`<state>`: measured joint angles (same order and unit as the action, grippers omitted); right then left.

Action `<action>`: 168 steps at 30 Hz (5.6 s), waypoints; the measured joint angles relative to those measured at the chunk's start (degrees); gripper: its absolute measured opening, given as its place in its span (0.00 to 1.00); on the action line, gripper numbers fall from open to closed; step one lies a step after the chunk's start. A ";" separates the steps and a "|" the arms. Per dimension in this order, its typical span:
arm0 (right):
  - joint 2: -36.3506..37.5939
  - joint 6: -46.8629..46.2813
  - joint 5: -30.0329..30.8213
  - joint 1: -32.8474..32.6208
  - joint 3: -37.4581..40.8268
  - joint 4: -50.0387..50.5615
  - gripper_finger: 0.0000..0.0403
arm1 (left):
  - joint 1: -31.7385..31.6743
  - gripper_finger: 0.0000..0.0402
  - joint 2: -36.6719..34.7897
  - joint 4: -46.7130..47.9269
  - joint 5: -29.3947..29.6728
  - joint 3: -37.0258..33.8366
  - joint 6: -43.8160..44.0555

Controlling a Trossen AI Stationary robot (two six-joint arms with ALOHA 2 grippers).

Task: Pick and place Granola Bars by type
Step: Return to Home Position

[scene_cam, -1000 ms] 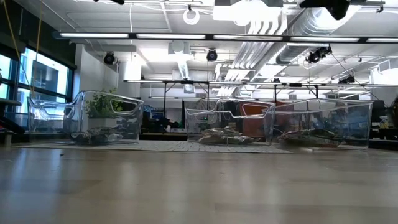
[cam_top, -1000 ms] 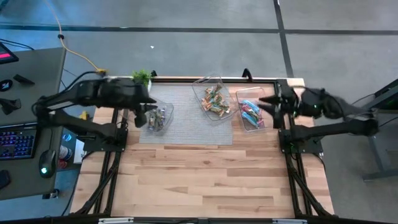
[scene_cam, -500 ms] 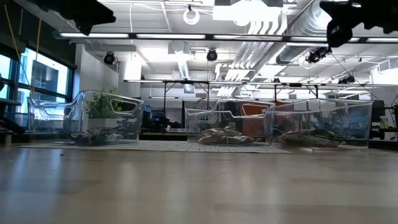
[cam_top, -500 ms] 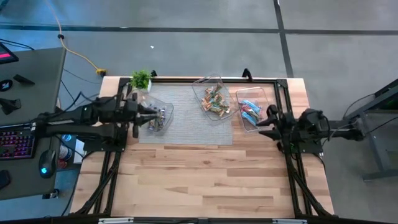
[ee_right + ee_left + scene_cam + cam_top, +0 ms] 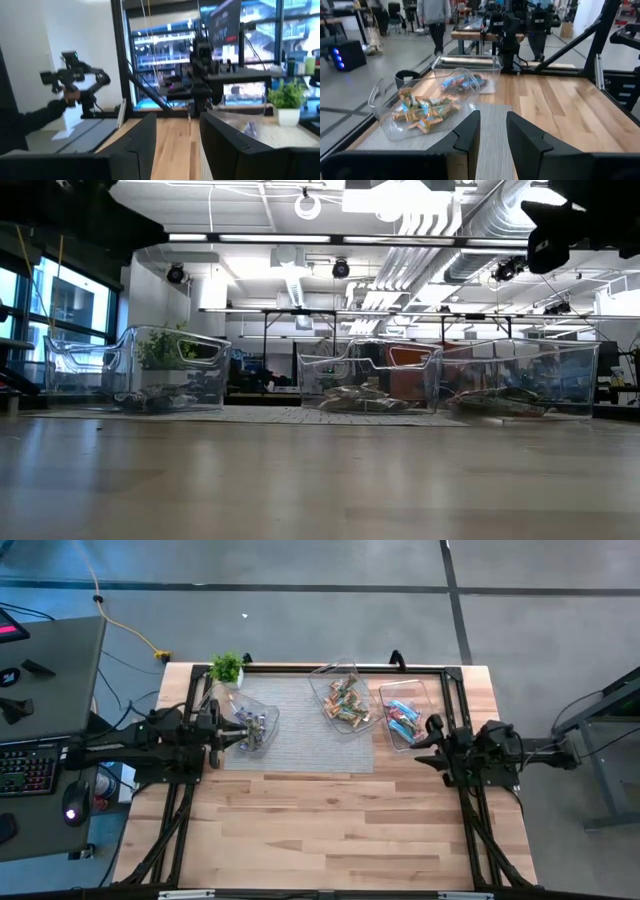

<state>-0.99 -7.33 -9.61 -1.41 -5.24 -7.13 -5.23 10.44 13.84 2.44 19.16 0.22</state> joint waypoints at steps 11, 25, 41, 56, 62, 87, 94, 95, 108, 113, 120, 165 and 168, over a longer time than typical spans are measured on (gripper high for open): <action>0.00 1.26 -0.63 0.00 1.67 -0.88 0.33 | 0.02 0.22 -2.16 -10.90 -6.29 -8.92 -7.95; -0.04 2.06 3.83 0.00 1.67 -0.86 0.33 | 0.02 0.22 -2.15 -22.55 -10.10 -15.99 -7.31; -0.07 5.90 3.90 0.00 1.67 -0.86 0.33 | 0.02 0.22 -2.08 -22.79 -12.55 -18.36 -5.57; -0.07 5.90 3.87 0.00 1.67 -0.86 0.33 | 0.01 0.22 -2.06 -16.67 -12.41 -18.45 0.45; -0.07 5.90 3.87 0.00 1.67 -0.86 0.33 | 0.02 0.22 -2.06 -16.67 -12.39 -18.47 0.49; -0.08 5.88 3.87 0.00 1.64 -0.86 0.33 | 0.00 0.22 -2.06 -16.67 -12.26 -18.47 0.16; -0.08 5.88 3.87 0.00 1.64 -0.86 0.33 | 0.00 0.22 -2.06 -16.67 -12.26 -18.47 0.10; -0.09 5.88 3.87 0.00 1.64 -0.86 0.33 | 0.00 0.22 -2.06 -16.67 -12.26 -18.47 0.10; -0.09 5.88 3.87 0.00 1.64 -0.86 0.33 | 0.00 0.22 -2.07 -16.67 -12.26 -18.47 0.10; -0.09 5.88 3.87 0.01 1.64 -0.86 0.33 | 0.02 0.22 -2.06 -16.68 -12.26 -18.47 0.10; -0.08 5.88 3.87 0.00 1.62 -0.86 0.33 | 0.00 0.22 -2.06 -16.67 -12.28 -18.47 0.12; -0.09 5.88 3.85 0.00 1.60 -0.86 0.33 | 0.01 0.22 -2.08 -16.67 -12.31 -18.47 0.13; -0.09 5.88 3.86 0.01 1.60 -0.86 0.33 | 0.00 0.22 -2.08 -16.68 -12.30 -18.47 0.14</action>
<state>-1.08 -1.45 -5.76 -1.40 -3.64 -7.99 -5.23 8.36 -2.83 -9.87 0.69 0.36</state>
